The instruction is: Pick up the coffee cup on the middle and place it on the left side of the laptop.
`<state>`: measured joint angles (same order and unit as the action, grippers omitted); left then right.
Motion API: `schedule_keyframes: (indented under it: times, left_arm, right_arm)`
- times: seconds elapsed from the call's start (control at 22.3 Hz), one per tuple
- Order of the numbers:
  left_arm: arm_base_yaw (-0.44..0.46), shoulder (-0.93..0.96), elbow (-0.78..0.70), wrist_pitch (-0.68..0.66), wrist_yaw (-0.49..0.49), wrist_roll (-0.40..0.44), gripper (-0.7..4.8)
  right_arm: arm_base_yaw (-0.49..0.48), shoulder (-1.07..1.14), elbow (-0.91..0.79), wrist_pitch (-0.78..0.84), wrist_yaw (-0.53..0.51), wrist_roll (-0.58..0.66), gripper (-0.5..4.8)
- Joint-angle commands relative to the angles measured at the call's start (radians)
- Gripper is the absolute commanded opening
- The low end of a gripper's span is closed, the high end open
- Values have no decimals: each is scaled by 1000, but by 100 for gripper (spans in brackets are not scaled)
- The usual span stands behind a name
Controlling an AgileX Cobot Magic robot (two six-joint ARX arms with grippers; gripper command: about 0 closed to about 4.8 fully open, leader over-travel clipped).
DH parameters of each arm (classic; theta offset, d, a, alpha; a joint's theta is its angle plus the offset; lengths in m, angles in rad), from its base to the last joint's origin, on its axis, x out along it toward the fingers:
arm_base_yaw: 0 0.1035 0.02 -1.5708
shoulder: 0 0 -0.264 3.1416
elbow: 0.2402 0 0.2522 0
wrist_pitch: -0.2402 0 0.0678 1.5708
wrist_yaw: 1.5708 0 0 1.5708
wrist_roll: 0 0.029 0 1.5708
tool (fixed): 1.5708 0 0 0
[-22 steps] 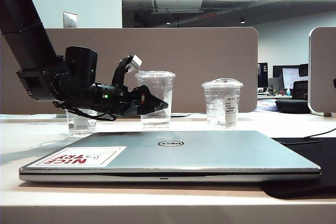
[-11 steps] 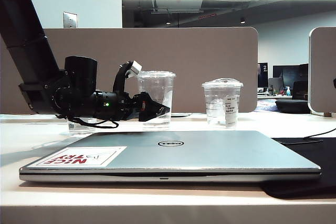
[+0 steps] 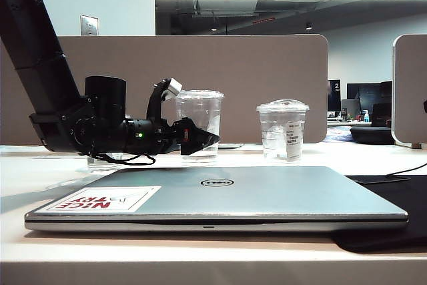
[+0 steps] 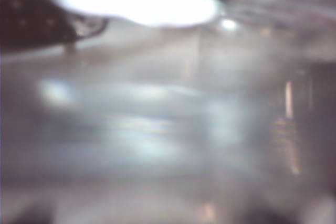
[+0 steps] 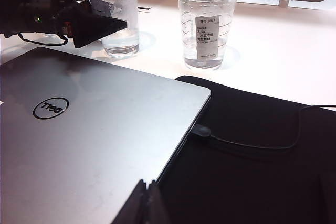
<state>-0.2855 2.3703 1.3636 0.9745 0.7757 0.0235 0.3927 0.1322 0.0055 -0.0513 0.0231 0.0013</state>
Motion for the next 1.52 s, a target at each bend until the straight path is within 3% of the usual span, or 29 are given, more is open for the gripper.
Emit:
schedule_keyframes:
  times: [0.04,0.27,0.58,0.98,1.3,1.52]
  left_arm:
    - [-1,-2,6,39,6,-5,431]
    - [-1,-2,6,53,6,-6,268]
    - [1,-3,6,68,57,-41,268]
    - [37,-60,-2,192,234,-215,268]
    - [66,-165,-125,299,222,-219,268]
    - [94,-299,-329,401,181,-216,268]
  right_arm:
    - [1,2,-4,18,1,2,-5]
    - [1,2,-4,18,1,2,-5]
    - [1,2,-4,18,1,2,-5]
    - [2,2,-4,18,1,2,-5]
    - [2,2,-4,18,1,2,-5]
    - [2,2,-4,18,1,2,-5]
